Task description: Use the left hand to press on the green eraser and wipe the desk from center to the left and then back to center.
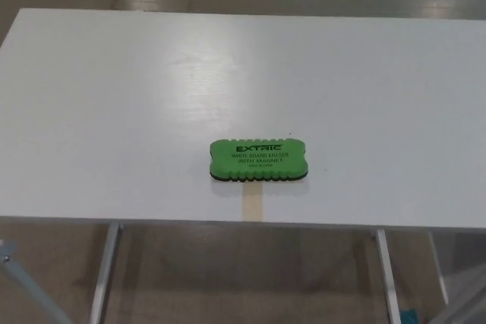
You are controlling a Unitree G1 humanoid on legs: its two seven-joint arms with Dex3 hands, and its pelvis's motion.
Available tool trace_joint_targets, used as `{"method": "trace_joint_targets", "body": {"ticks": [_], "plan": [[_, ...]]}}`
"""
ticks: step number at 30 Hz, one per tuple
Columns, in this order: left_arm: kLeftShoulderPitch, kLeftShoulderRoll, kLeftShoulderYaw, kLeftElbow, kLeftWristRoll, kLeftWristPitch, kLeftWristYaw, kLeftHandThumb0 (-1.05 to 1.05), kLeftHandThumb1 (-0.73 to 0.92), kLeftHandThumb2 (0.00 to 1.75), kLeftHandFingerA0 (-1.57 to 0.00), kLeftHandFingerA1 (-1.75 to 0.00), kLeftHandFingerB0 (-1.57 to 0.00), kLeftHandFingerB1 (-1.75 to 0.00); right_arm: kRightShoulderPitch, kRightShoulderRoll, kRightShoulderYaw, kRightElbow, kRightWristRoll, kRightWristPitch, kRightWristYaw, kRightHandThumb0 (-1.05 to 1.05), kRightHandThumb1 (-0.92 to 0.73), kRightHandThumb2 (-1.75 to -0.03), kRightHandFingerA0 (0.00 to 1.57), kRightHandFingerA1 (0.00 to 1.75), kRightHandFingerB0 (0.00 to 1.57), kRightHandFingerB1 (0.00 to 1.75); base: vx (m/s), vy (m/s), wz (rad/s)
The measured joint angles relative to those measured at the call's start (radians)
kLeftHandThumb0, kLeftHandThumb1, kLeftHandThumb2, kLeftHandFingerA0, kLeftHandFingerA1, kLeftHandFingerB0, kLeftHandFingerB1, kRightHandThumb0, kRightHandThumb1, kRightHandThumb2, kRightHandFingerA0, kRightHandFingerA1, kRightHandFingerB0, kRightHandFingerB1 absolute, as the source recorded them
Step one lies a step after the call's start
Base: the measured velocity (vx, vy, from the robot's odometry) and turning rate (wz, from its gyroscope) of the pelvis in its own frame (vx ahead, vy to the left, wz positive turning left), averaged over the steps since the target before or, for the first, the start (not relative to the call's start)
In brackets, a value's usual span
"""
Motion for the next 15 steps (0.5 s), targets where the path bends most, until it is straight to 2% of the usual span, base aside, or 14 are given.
{"method": "trace_joint_targets", "body": {"ticks": [8,11,12,15], "plan": [[0.006,0.000,0.008,0.007,-0.021,-0.032,-0.028,-0.32,0.65,0.60,-0.44,-0.40,-0.32,-0.32,0.001,0.005,-0.014,0.018,0.008,-0.048,-0.004,-0.40,-0.74,-0.63,0.68,0.49,0.53,0.37,0.00,0.000,0.00],[0.021,-0.001,0.001,-0.037,-0.027,-0.033,-0.040,-0.34,0.62,0.58,-0.40,-0.39,-0.28,-0.30,0.003,0.012,-0.011,0.010,0.008,-0.058,-0.009,-0.39,-0.74,-0.63,0.68,0.49,0.55,0.37,0.00,0.000,0.00],[0.023,-0.001,0.000,-0.046,-0.027,-0.033,-0.043,-0.41,0.55,0.68,-0.34,-0.43,-0.22,-0.35,0.003,0.013,-0.010,0.008,0.008,-0.059,-0.010,-0.39,-0.75,-0.63,0.67,0.49,0.55,0.37,0.00,0.000,0.00],[0.062,-0.002,-0.025,-0.159,-0.035,-0.026,-0.078,-0.41,0.55,0.68,-0.32,-0.43,-0.20,-0.34,0.011,0.030,0.004,-0.021,0.007,-0.072,-0.009,-0.39,-0.75,-0.63,0.68,0.50,0.55,0.37,0.00,0.000,0.00]]}}
